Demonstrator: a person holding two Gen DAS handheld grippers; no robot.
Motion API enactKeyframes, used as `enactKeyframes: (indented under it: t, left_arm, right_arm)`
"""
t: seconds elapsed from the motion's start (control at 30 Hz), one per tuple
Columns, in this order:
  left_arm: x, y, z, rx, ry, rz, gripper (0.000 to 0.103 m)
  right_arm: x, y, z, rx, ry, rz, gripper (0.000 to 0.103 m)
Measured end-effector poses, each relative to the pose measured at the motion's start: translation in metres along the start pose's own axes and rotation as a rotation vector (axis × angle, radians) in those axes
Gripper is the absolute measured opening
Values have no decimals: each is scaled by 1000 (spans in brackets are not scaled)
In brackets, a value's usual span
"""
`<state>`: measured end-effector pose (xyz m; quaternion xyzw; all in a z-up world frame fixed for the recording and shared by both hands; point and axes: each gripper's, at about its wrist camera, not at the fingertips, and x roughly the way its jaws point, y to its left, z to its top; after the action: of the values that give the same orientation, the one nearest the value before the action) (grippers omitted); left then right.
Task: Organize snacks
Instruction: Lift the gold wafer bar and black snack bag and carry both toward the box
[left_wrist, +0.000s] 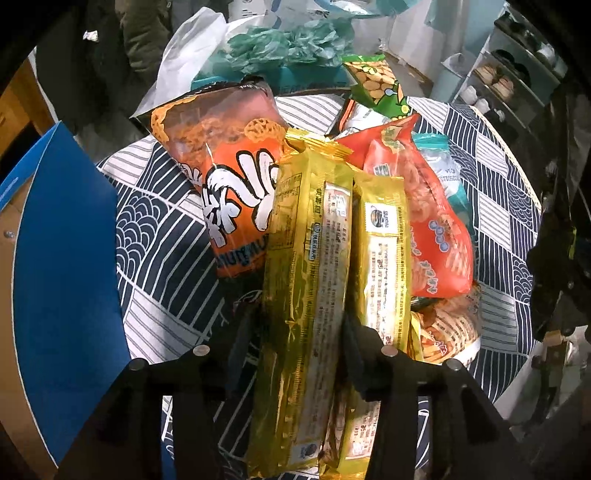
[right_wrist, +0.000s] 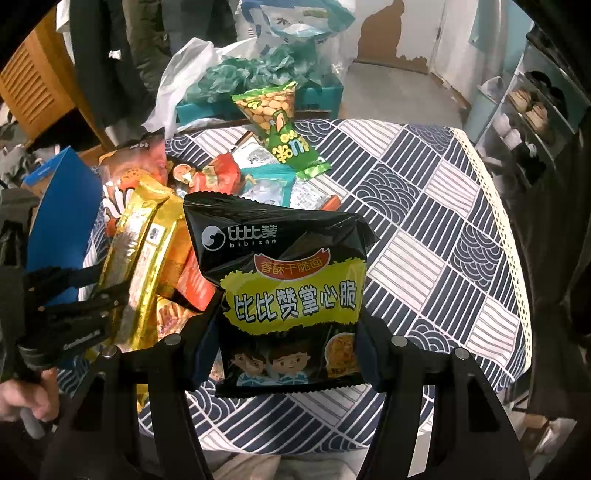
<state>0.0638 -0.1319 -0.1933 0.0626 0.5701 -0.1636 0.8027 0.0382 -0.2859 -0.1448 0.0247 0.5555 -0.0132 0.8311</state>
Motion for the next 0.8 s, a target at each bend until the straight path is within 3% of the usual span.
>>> enactKeyframes:
  t: [0.2,0.4,0.8]
  left_arm:
    - [-11,-7,-5,46,-38,13,28]
    - [-44,-8,-7,55,-128,8,28]
    - [-92,15,-5,-29,-208,6,28]
  right_arm:
    - [-3,6,4,-6,-7,1,63]
    - [-8,16,9,-23,-24,3,63]
    - [-33,54,20,-70,-77,54,63]
